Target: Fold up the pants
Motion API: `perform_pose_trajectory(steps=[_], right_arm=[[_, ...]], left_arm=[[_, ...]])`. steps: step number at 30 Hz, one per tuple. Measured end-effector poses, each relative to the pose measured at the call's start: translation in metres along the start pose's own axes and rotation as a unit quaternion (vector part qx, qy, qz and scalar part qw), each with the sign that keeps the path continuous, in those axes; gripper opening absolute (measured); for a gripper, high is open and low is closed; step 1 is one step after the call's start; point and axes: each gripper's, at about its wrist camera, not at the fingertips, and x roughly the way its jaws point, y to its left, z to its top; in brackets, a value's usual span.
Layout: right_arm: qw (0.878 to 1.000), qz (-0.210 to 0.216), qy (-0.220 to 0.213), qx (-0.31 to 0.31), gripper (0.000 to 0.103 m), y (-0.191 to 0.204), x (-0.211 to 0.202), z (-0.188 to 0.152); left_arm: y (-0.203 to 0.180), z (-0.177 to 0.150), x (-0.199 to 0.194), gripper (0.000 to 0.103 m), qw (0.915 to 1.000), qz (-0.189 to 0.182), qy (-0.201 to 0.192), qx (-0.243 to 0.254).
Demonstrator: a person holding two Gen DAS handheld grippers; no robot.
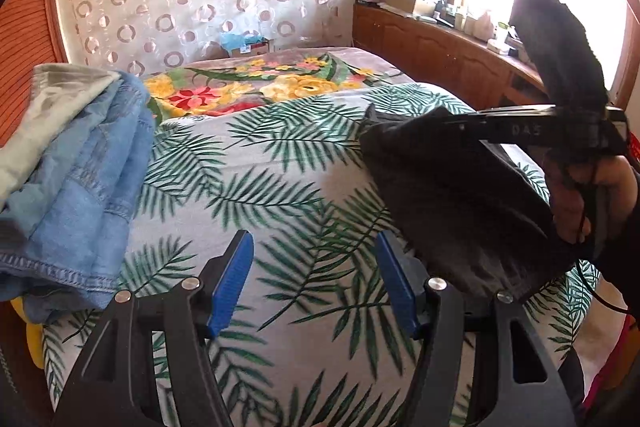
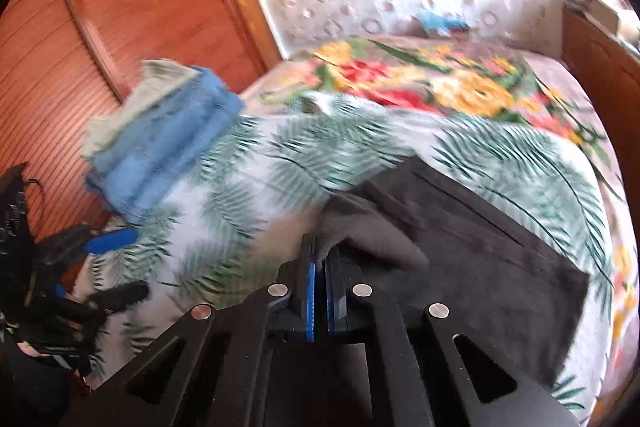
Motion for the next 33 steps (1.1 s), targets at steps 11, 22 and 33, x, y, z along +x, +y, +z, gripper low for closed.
perform_pose_trajectory(steps=[11, 22, 33], right_arm=[[0.995, 0.040, 0.075, -0.059, 0.004, 0.072, 0.034, -0.031], [0.998, -0.004, 0.020, -0.052, 0.031, 0.027, -0.042, -0.028], [0.998, -0.035, 0.045, -0.023, 0.031, 0.011, -0.033, -0.056]], left_arm=[[0.036, -0.011, -0.022, 0.064, 0.9995, 0.018, -0.010, -0.025], [0.008, 0.001, -0.009, 0.064, 0.9999, -0.006, -0.011, -0.011], [-0.050, 0.025, 0.036, 0.064, 0.9975, -0.040, 0.024, 0.054]])
